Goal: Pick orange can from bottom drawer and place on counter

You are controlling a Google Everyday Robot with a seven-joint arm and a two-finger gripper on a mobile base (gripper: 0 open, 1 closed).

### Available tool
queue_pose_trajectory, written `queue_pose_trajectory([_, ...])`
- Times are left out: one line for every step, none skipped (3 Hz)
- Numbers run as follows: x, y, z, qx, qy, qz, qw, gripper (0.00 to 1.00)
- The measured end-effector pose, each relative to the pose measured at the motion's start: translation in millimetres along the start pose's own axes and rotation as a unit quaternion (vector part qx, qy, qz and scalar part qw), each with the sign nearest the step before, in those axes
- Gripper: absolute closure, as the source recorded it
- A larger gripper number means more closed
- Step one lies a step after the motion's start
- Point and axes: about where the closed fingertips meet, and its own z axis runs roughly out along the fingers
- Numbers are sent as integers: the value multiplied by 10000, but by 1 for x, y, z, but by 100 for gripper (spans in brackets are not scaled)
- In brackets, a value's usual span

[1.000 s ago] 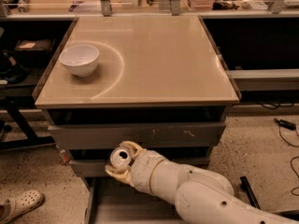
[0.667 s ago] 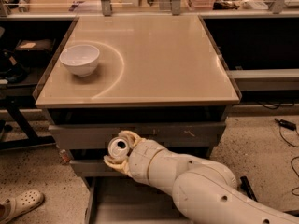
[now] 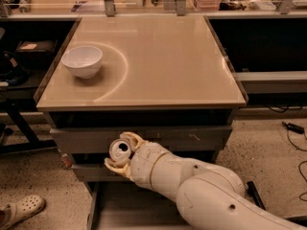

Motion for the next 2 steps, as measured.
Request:
queue_pose_trajectory([-19, -19, -15, 315, -121, -66, 9994, 100])
queue_pose_trajectory([-36, -47, -34, 638, -142, -136, 9978, 100])
